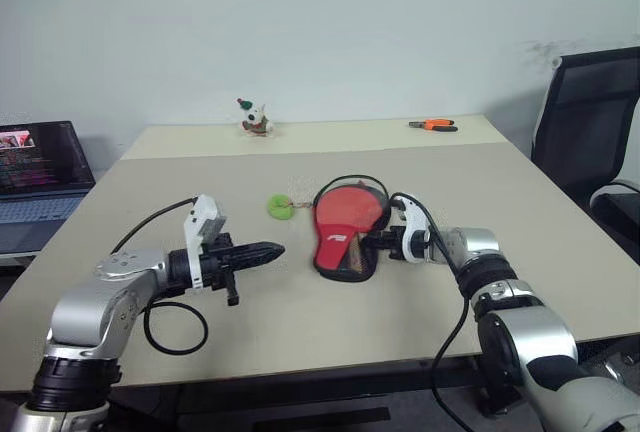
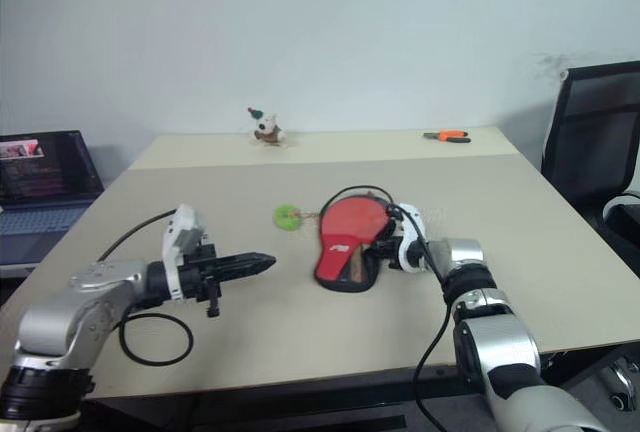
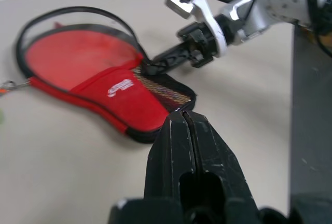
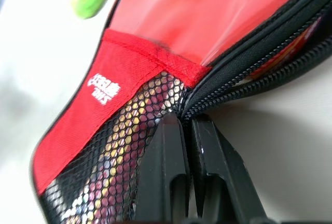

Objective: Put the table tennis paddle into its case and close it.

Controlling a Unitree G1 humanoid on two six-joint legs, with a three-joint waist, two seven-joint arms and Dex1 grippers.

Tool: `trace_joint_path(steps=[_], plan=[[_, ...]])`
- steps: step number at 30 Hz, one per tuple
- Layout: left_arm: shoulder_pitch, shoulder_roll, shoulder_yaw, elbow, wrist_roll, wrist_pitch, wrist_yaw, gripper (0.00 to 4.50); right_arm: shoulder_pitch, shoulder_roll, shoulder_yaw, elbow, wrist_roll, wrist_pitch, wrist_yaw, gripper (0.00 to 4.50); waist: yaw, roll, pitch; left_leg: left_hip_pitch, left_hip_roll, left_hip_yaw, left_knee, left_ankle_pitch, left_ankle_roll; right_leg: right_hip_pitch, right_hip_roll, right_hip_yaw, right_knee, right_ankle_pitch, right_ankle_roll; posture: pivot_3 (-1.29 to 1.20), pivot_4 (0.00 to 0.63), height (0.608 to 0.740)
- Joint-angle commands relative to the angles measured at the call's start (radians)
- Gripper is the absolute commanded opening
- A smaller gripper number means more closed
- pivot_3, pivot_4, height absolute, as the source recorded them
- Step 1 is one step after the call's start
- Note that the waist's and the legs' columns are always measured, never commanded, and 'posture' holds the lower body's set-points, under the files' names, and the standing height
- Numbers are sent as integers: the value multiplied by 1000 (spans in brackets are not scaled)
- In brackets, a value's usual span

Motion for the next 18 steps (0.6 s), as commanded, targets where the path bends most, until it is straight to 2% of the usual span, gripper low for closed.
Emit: trace_joint_path(steps=[1,6,13,18], plan=[[10,28,32,-52,-38,10,-15,0,52,26,53,-193,51,108,84,15,1,0,0,0,0,0,-1,0,0,0,0,0,0,0,0,0,150,740],[82,20,18,-164,-98,57,1,0,198,20,84,-472,86,273,34,15,4,0,0,-1,0,-1,-3,0,0,-1,0,0,-2,-1,-1,0,150,740],[147,20,0,-251,-138,86,15,0,378,-52,15,-804,157,494,-63,15,27,0,0,-1,0,-3,-4,0,0,-1,0,0,-3,-2,-2,0,150,740],[147,25,-11,-257,-146,86,6,0,460,-70,-28,-956,209,601,-114,15,40,0,0,-1,-1,-3,-4,0,0,0,2,0,-5,-3,0,0,150,740]])
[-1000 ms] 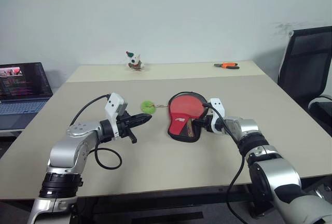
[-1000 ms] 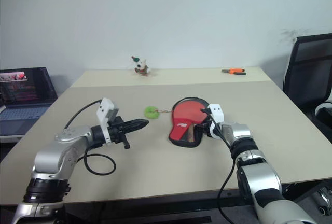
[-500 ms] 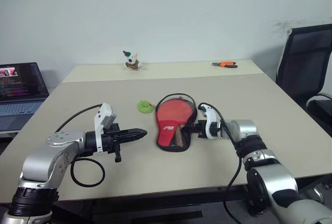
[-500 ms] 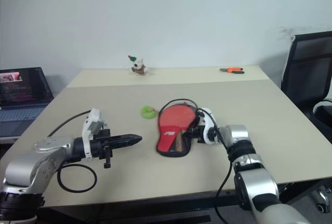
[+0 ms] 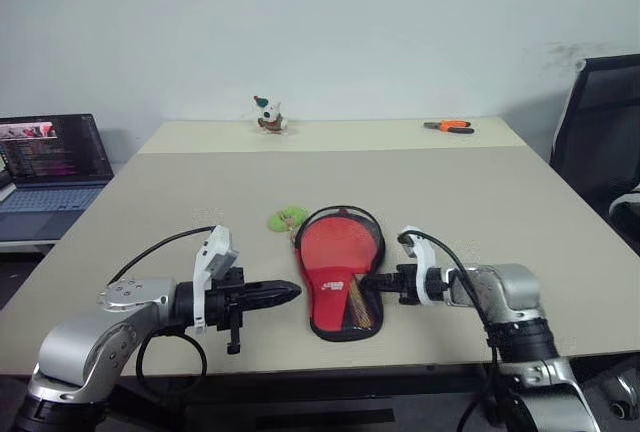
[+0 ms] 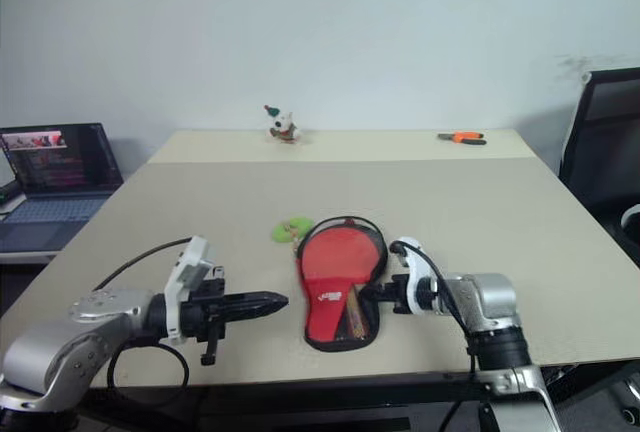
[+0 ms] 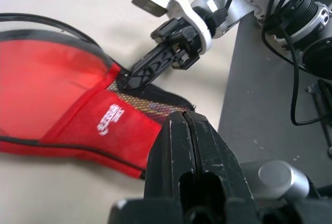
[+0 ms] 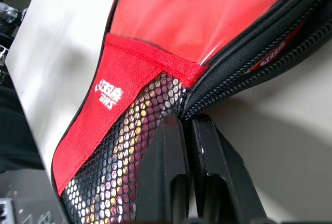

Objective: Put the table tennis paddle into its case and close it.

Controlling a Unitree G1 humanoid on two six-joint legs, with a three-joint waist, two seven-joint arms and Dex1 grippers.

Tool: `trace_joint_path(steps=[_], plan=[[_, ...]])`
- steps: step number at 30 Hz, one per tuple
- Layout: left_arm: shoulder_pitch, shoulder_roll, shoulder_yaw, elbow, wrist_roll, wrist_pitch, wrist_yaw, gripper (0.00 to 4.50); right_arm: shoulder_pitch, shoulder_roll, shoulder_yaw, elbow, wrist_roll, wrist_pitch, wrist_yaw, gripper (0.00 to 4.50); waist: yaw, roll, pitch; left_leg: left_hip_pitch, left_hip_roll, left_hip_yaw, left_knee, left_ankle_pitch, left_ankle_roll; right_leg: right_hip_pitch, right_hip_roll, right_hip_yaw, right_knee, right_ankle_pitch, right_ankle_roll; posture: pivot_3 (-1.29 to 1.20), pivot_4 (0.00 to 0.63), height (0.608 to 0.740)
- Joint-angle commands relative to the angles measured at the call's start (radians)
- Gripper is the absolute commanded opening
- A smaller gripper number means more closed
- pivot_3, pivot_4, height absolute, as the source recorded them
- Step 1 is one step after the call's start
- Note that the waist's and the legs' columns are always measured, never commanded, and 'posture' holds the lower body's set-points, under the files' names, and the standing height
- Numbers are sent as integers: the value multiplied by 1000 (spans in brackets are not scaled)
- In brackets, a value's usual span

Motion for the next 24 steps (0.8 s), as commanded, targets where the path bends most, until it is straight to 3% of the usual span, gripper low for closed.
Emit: trace_joint_path(steps=[1,12,24], plan=[[-17,12,-5,-28,-23,-5,-12,0,47,-10,-48,-126,54,88,-34,15,2,0,0,0,0,0,0,0,0,0,0,0,0,0,0,0,150,740],[-48,25,-27,5,-4,-21,-44,0,144,34,-137,-286,108,226,-135,15,10,0,0,0,1,0,-2,0,0,0,2,0,-3,0,0,0,150,740],[-39,24,-27,5,-1,-31,-39,0,173,103,-203,-319,106,262,-225,15,10,0,0,-1,0,0,-3,0,0,0,2,0,-4,0,1,0,150,740]])
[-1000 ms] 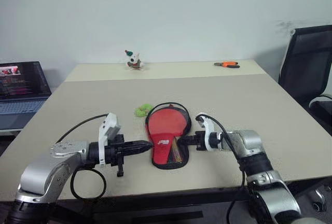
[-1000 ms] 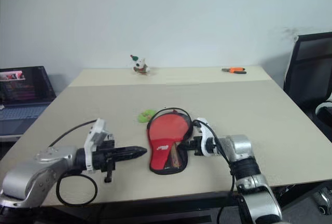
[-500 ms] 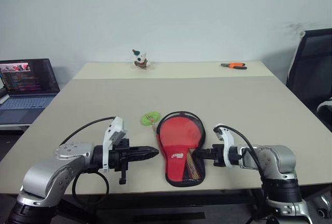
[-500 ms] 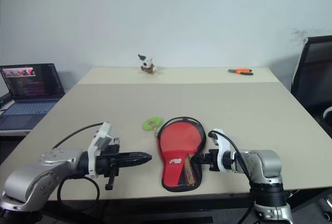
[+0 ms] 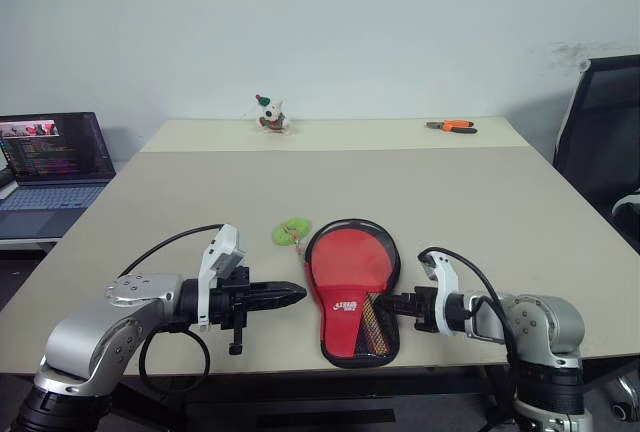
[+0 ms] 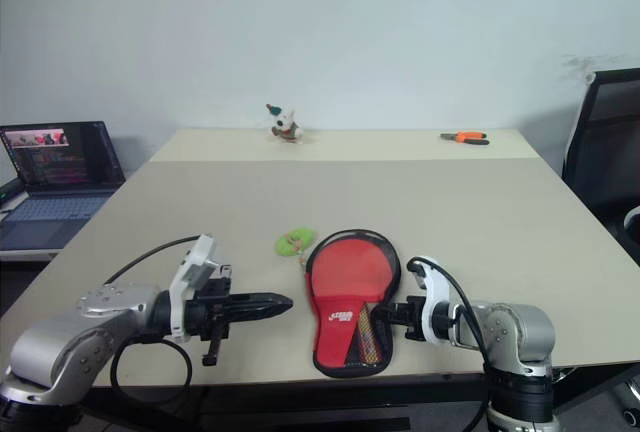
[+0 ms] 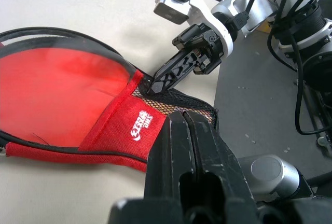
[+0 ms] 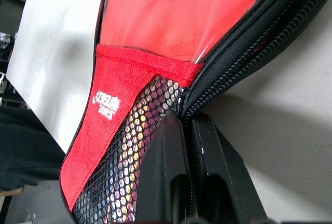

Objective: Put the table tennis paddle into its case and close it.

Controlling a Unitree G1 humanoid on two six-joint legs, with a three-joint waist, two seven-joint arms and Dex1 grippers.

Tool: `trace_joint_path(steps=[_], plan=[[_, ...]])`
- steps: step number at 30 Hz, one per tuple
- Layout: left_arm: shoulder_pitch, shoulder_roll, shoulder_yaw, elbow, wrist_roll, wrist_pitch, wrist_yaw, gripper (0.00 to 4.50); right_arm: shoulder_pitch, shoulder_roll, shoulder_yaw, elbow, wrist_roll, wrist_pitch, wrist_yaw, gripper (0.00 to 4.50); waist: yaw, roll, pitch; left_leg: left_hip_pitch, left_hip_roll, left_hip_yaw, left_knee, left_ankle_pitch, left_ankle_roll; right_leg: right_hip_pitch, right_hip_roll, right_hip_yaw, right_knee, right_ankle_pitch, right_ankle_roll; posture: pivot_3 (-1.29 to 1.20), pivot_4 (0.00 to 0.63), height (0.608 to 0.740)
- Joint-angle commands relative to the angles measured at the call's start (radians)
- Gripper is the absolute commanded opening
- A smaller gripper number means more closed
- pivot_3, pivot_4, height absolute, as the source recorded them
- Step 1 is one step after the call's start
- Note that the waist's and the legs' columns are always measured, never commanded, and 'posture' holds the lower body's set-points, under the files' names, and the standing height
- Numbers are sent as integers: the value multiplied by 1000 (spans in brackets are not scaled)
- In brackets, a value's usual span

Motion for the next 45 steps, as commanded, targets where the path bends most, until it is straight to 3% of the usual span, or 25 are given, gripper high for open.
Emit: trace_joint_path(steps=[1,2,5,8,15,16,19,23,25,31,37,45], plan=[[-1,13,7,-11,-4,-18,-6,0,8,11,-27,-20,1,11,-31,15,0,0,0,0,0,0,0,0,0,0,0,0,0,0,0,0,150,740],[0,12,7,-12,-4,-18,-5,0,8,12,-36,-22,-1,13,-38,15,0,0,0,0,0,0,0,0,0,0,0,0,0,0,0,0,150,740],[4,11,10,-15,-4,-19,0,0,11,-2,-52,-40,1,13,-47,746,0,0,0,0,0,0,0,0,0,0,0,0,0,0,0,0,150,740],[13,10,14,-20,-4,-21,4,0,26,-47,-22,-84,9,-17,-40,1773,0,0,0,0,0,0,0,0,0,0,0,0,0,0,0,0,150,740],[28,1,20,-26,-11,-20,21,0,62,-367,245,-234,11,-259,149,4259,0,0,0,0,0,0,0,0,0,1,0,0,-2,-1,2,0,150,740],[28,1,21,-25,-15,-16,24,0,63,-406,262,-240,13,-291,179,4452,0,0,0,0,1,0,0,0,0,1,1,0,-3,-1,2,0,150,740],[19,-1,27,-6,-25,8,45,0,25,-443,228,-225,66,-379,272,4452,-1,0,0,0,1,1,0,0,0,1,4,0,-5,-1,2,0,150,740],[-25,-33,44,53,-12,21,122,0,-68,-358,218,-149,90,-463,273,4452,-3,0,0,0,2,1,0,0,0,1,6,0,-5,0,1,0,150,740],[-53,-57,46,92,22,6,180,384,-107,-298,251,-91,64,-501,236,4500,-1,-1,0,0,2,1,1,0,0,1,7,0,-5,0,0,0,150,740],[-110,-106,9,205,163,-88,304,2319,-157,-151,383,115,-73,-675,163,4500,1,-1,0,0,3,0,0,0,0,1,7,1,-5,3,-5,0,150,740],[-215,-156,-14,356,256,-120,384,4439,-128,-127,431,180,-140,-738,149,4500,5,-1,0,-3,4,-3,1,0,0,0,5,-2,-6,4,-5,0,150,740],[-474,-238,-59,769,392,-162,462,4479,-87,-112,447,160,-175,-743,127,4500,5,-1,0,-4,2,-5,2,0,0,0,4,-4,-5,4,-5,0,150,740]])
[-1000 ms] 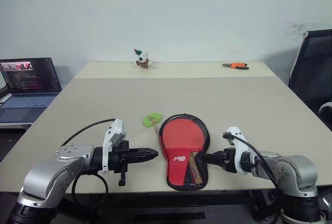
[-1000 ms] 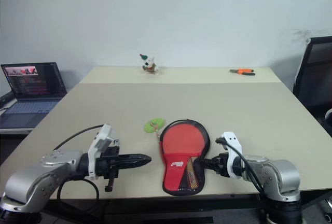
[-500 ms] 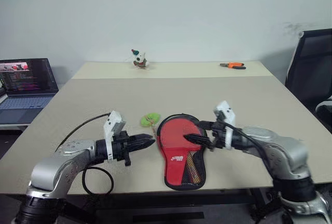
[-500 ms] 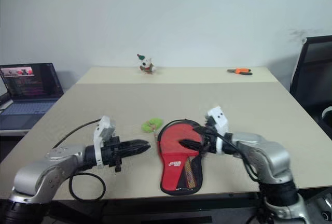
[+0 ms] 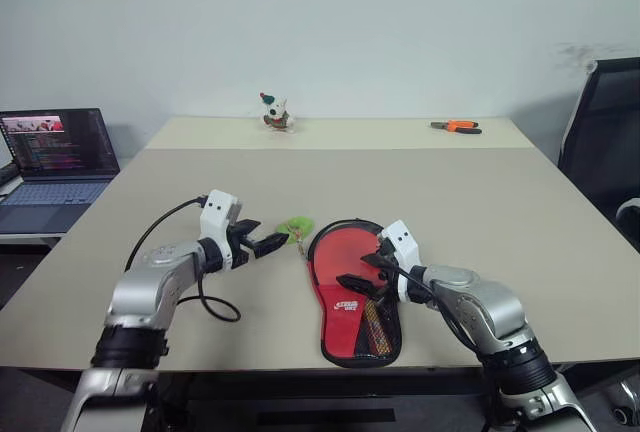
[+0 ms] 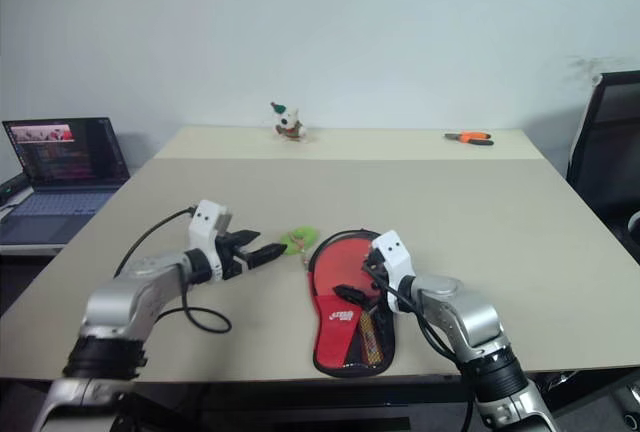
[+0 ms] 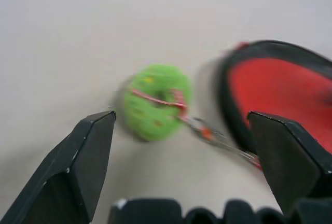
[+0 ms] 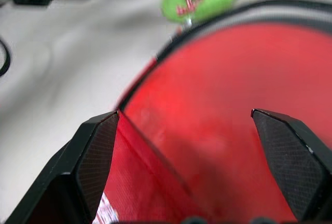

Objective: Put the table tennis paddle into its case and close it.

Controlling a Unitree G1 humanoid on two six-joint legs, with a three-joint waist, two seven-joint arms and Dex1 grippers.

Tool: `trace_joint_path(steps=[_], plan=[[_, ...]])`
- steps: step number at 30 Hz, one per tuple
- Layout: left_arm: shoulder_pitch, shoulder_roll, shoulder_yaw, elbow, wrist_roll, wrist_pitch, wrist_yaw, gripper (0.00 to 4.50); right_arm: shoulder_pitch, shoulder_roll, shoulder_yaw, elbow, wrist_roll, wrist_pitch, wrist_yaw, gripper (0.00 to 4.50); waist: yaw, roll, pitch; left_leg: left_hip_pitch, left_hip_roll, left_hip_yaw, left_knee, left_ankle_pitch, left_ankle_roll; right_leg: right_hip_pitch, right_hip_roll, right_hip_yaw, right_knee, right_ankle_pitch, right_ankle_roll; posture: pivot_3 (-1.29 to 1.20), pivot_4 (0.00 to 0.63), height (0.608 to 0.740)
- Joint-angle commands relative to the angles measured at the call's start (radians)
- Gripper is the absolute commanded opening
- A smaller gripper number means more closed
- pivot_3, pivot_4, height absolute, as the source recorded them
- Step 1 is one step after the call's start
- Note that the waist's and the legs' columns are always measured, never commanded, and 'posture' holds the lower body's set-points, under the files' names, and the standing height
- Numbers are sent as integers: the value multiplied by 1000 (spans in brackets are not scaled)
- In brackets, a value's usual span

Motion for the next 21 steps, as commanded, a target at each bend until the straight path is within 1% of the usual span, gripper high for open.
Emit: trace_joint_path(steps=[1,6,10,13,16,19,21], plan=[[-109,-18,-25,160,62,-47,-2,4479,2,14,1,-41,-6,-19,-8,4500,0,0,0,0,0,0,0,0,0,0,0,0,0,0,0,0,150,740],[-283,-67,-112,500,183,-182,-83,4479,8,32,2,-49,-14,-9,-22,4500,-2,0,0,0,-2,0,0,0,0,0,1,-1,0,0,0,0,150,740],[-380,-101,-139,714,249,-276,-122,4479,12,43,-2,-53,-22,-1,-34,4500,-4,0,0,-1,-3,1,0,0,0,-1,1,-2,0,0,0,0,150,740],[-416,-122,-160,819,301,-337,-136,4479,18,49,-6,-59,-24,4,-44,4500,-3,0,0,-1,-3,0,0,0,0,-1,1,-2,0,0,0,0,150,740],[-425,-136,-158,858,326,-368,-152,4479,22,53,-5,-67,-25,7,-55,4500,-3,0,0,-1,-3,0,0,0,0,-1,1,-2,1,0,0,0,150,740],[-419,-147,-150,871,340,-386,-158,3886,21,55,-7,-72,-25,3,-61,4500,-3,0,0,-1,-3,0,2,0,0,-1,1,-2,3,0,0,0,150,740],[-414,-152,-145,873,345,-391,-162,3212,12,60,-14,-69,-18,4,-62,4500,-3,0,0,-1,-3,0,3,0,0,-1,0,-2,5,0,0,0,150,740]])
